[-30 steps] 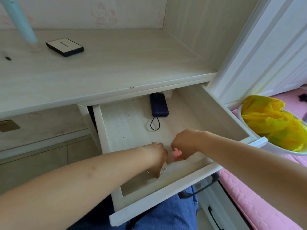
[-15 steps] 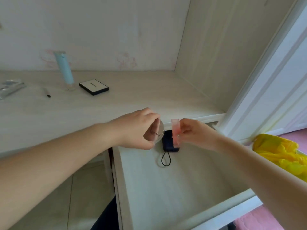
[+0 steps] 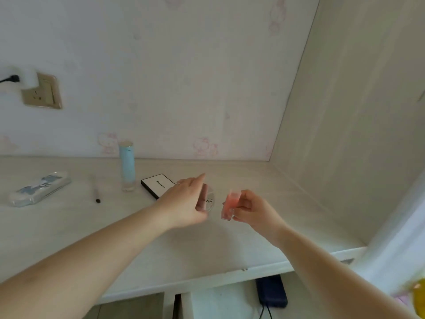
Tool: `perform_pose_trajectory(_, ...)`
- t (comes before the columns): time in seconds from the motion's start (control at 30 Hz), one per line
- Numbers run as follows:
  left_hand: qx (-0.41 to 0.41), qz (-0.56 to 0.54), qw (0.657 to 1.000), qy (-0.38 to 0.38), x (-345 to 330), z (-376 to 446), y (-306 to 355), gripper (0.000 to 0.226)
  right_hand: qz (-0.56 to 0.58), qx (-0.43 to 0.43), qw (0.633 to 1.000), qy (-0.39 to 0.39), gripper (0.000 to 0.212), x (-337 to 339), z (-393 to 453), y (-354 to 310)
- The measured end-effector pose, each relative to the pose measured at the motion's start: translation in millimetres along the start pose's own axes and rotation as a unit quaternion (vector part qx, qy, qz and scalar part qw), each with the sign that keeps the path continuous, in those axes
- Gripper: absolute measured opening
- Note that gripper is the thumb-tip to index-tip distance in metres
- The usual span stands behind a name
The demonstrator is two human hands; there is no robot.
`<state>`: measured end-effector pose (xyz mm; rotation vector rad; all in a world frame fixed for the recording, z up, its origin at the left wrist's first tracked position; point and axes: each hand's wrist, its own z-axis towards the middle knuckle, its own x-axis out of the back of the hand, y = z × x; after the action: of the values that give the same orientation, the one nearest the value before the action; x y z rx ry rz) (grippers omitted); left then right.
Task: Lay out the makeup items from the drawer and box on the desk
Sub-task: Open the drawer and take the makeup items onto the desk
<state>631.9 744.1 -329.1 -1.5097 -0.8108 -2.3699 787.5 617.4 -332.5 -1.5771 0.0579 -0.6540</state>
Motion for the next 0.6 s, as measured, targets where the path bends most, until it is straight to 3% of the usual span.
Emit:
perform_pose_trajectory(0.27,0.017,-0.002,1.000,0.006,-15.9,30.2,-34.9,0.088,0.059,-0.015,0.997,0.057,0.024,-29.3,65.6,15.6)
perform_pose_trajectory(0.6,0.026,-0.031,0.999,0.033,-30.9,59.7,-58.7,0.093,0.022,0.006,0.993,0.115,0.033,-31.4,107.6,31.6)
